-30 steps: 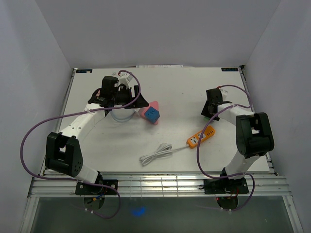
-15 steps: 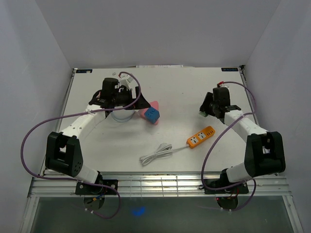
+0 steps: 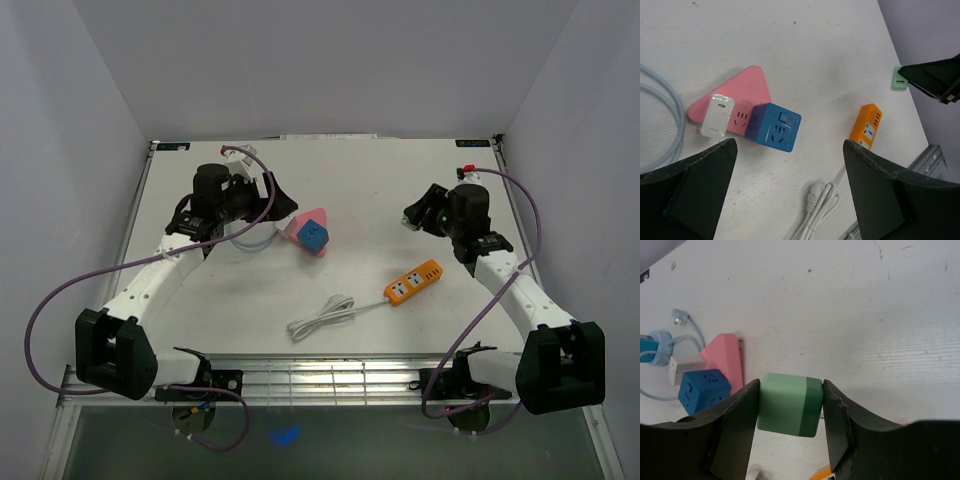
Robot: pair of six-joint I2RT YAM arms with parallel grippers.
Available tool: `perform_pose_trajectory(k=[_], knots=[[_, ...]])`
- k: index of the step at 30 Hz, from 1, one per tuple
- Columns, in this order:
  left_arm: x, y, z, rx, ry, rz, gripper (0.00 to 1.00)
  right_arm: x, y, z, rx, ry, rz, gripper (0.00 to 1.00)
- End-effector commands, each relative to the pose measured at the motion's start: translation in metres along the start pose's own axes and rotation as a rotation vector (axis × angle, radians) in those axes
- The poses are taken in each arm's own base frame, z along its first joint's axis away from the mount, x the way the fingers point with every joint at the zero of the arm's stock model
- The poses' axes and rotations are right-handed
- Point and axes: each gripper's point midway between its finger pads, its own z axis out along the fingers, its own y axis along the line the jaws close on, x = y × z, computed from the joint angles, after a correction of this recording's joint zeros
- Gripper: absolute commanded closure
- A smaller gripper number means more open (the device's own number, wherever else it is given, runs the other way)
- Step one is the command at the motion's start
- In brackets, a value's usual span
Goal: Insert the plug
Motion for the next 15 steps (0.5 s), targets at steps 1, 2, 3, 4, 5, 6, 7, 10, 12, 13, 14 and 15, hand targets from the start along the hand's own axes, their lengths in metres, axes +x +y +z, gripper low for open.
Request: perform_pose_trajectory(k=[1, 2, 3, 4, 5, 6, 7, 10, 12, 13, 14, 15], knots=[[0.0, -0.036, -0.008, 0.154, -0.039, 0.076, 0.02, -0.007, 0.023, -0.007, -0.095, -0.035, 0.08, 0.92], [0.007, -0.052, -0.006, 0.18, -0.033, 0.114, 0.02, -0.008, 0.026, -0.009, -0.105, -0.04, 0.103, 0.92], [0.008, -0.061, -0.006, 0.186, -0.041, 0.141, 0.02, -0.008, 0.03, -0.011, -0.115, -0.043, 0.149, 0.92], [0.006, -0.066, -0.004, 0.168, -0.061, 0.161, 0.02, -0.004, 0.031, -0.015, -0.128, -0.046, 0.169, 0.92], [0.014, -0.084, -0.002, 0.203, -0.048, 0.188, 0.02, -0.008, 0.037, -0.016, -0.16, -0.068, 0.183, 0.92], [0.016, -0.092, 0.0, 0.224, -0.047, 0.193, 0.02, -0.009, 0.042, -0.019, -0.187, -0.078, 0.202, 0.92], [0.017, -0.095, 0.005, 0.231, -0.039, 0.187, 0.02, -0.011, 0.049, -0.025, -0.22, -0.095, 0.213, 0.92], [0.031, -0.113, 0.015, 0.268, -0.029, 0.173, 0.02, -0.013, 0.056, -0.033, -0.26, -0.123, 0.254, 0.92], [0.042, -0.141, 0.017, 0.325, -0.071, 0.205, 0.02, -0.015, 0.059, -0.035, -0.264, -0.122, 0.266, 0.92], [0.046, -0.147, 0.019, 0.323, -0.094, 0.219, 0.02, -0.017, 0.061, -0.037, -0.269, -0.121, 0.276, 0.92], [0.054, -0.158, 0.021, 0.328, -0.128, 0.235, 0.02, -0.018, 0.062, -0.039, -0.27, -0.12, 0.285, 0.92], [0.058, -0.161, 0.024, 0.33, -0.139, 0.244, 0.02, -0.018, 0.063, -0.04, -0.268, -0.115, 0.298, 0.92]])
